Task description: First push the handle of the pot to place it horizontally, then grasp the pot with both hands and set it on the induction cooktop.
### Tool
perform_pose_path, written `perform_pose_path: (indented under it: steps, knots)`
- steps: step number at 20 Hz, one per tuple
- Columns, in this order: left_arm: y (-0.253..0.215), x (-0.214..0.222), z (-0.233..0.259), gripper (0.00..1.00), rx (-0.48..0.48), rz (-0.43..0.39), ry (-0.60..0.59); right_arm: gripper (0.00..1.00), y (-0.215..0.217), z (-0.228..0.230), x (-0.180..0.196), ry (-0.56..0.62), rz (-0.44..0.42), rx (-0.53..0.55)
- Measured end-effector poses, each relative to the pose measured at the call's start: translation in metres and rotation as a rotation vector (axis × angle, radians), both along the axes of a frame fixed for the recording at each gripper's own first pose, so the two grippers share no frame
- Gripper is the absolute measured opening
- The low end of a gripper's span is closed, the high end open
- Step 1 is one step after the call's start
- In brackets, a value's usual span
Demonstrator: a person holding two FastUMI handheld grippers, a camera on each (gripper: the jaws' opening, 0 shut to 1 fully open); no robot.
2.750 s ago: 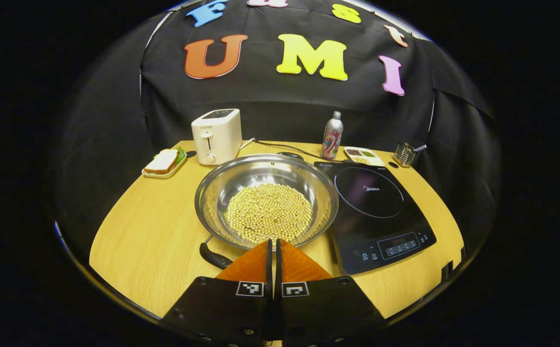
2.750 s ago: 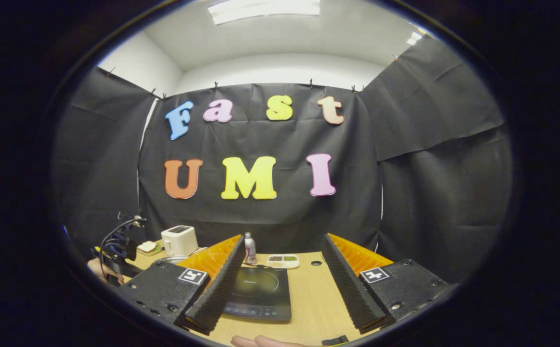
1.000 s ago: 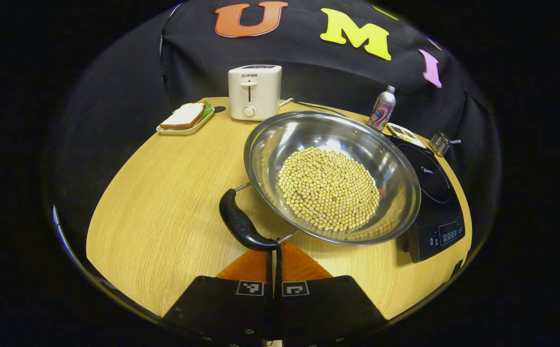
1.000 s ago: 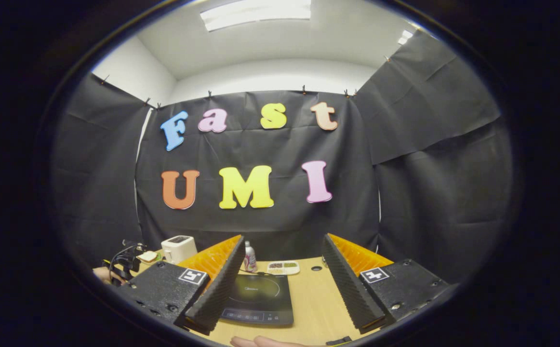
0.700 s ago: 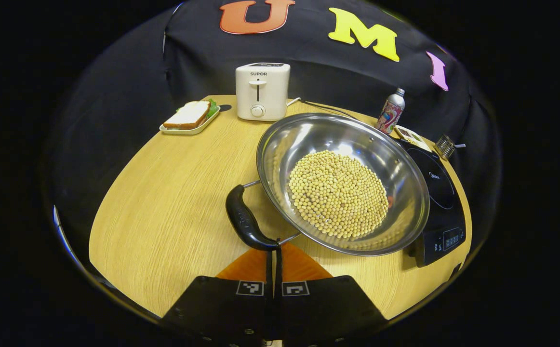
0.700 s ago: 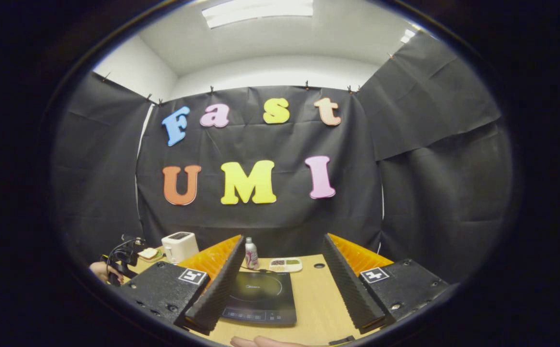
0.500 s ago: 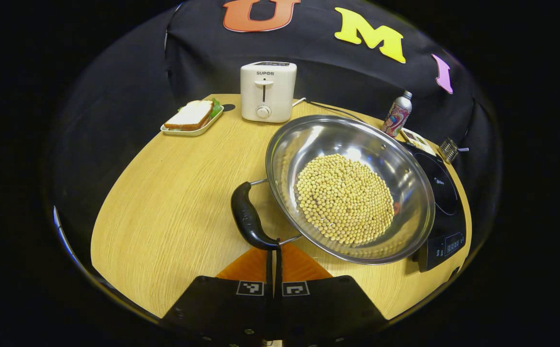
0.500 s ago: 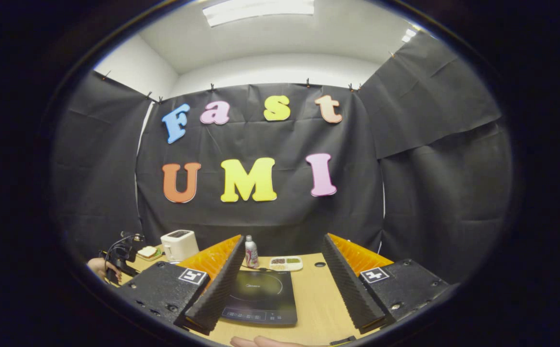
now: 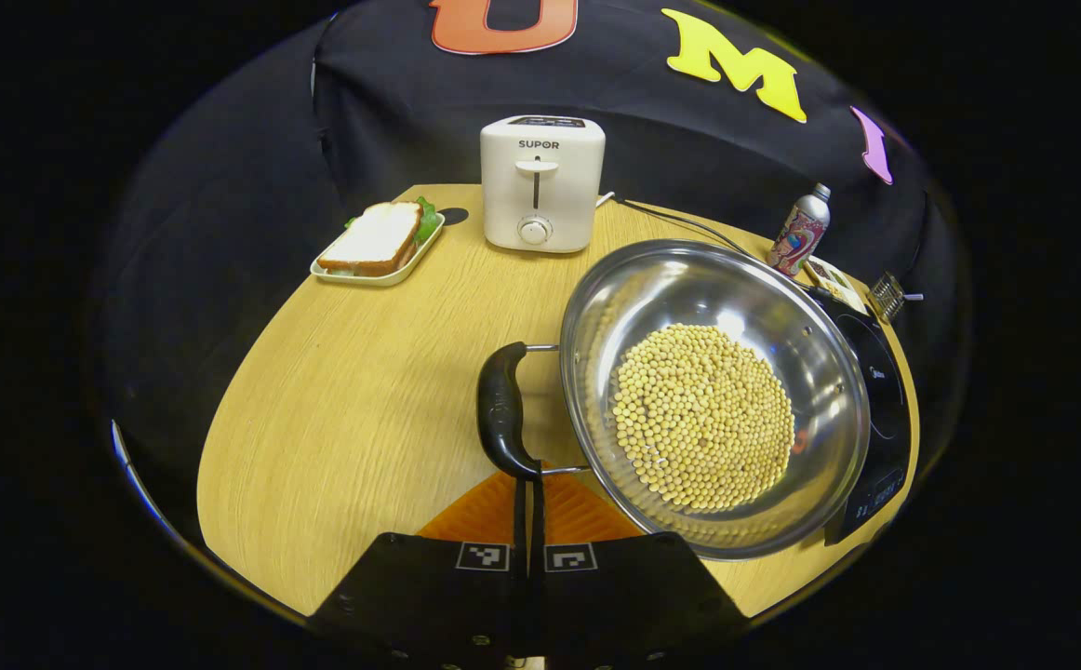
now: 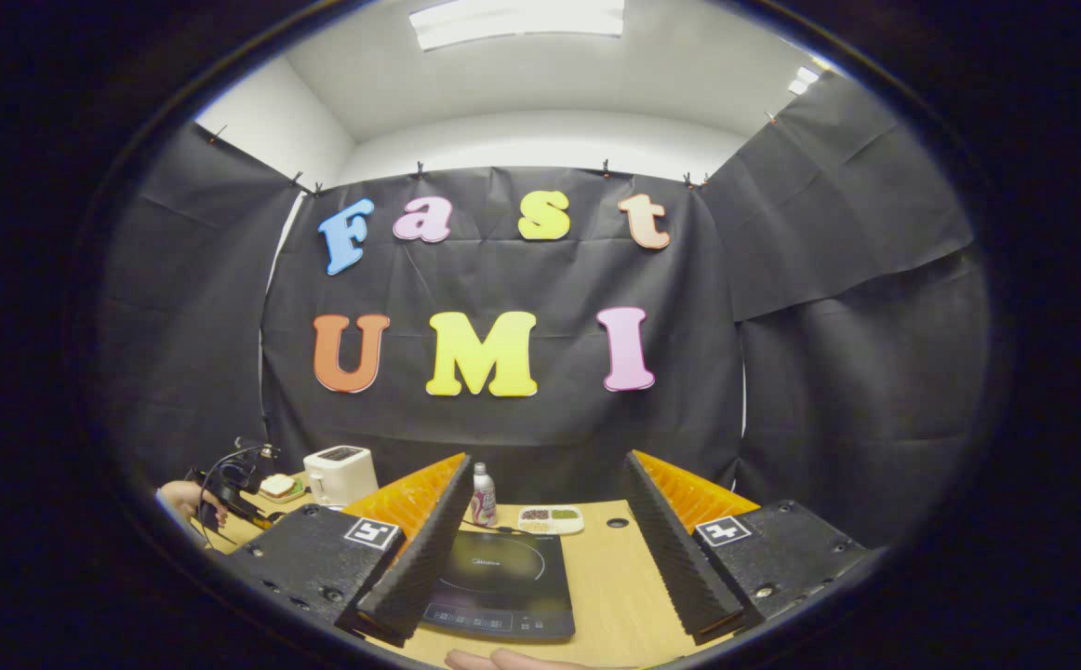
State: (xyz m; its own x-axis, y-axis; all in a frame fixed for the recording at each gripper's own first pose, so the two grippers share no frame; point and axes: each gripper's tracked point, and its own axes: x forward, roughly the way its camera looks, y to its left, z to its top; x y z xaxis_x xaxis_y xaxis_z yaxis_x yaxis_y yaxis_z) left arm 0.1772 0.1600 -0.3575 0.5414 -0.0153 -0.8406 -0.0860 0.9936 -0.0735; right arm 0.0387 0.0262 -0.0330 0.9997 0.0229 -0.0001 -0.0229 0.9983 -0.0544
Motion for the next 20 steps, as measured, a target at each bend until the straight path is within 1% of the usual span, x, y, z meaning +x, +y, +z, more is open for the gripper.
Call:
perform_pose_path:
  steps: [3,4,5,6,9,10,11,12,14,15,16,17,19,20]
  knots:
    - [0.005,0.012,-0.001,0.0,0.012,0.002,-0.001,0.96,0.001,-0.009,0.009,0.022,-0.011,-0.001]
    - [0.006,0.016,-0.002,0.1,0.016,-0.001,-0.005,0.96,0.001,-0.011,0.011,0.031,-0.017,-0.001]
    - [0.006,0.02,-0.001,0.0,0.018,-0.007,-0.009,0.96,0.001,-0.014,0.013,0.037,-0.019,-0.004]
    - [0.006,0.023,-0.002,0.0,0.016,-0.009,-0.012,1.0,0.001,-0.016,0.014,0.041,-0.022,-0.008]
    - [0.007,0.025,-0.001,0.0,0.004,-0.014,-0.014,1.0,0.005,-0.022,0.017,0.053,-0.026,-0.014]
    - [0.008,0.024,-0.001,0.0,-0.002,-0.018,-0.019,0.96,0.007,-0.024,0.017,0.059,-0.024,-0.017]
    - [0.008,0.025,0.0,0.0,-0.012,-0.021,-0.024,0.96,0.01,-0.026,0.018,0.062,-0.023,-0.022]
    - [0.007,0.024,0.001,0.0,-0.026,-0.023,-0.027,1.0,0.011,-0.026,0.02,0.064,-0.023,-0.027]
    - [0.006,0.019,0.002,0.0,-0.057,-0.029,-0.035,1.0,0.018,-0.027,0.023,0.07,-0.018,-0.048]
    - [0.005,0.015,0.003,0.1,-0.085,-0.028,-0.04,1.0,0.021,-0.03,0.026,0.081,-0.014,-0.061]
    - [0.006,0.012,0.004,0.02,-0.107,-0.025,-0.045,0.96,0.024,-0.033,0.029,0.093,-0.01,-0.071]
    - [0.005,0.011,0.004,0.03,-0.137,-0.029,-0.05,1.0,0.028,-0.036,0.032,0.103,-0.007,-0.077]
    - [0.006,0.009,0.002,0.07,-0.181,-0.04,-0.056,1.0,0.035,-0.043,0.036,0.122,0.005,-0.09]
    - [0.008,0.005,0.002,0.08,-0.182,-0.052,-0.056,1.0,0.038,-0.046,0.037,0.129,0.008,-0.094]
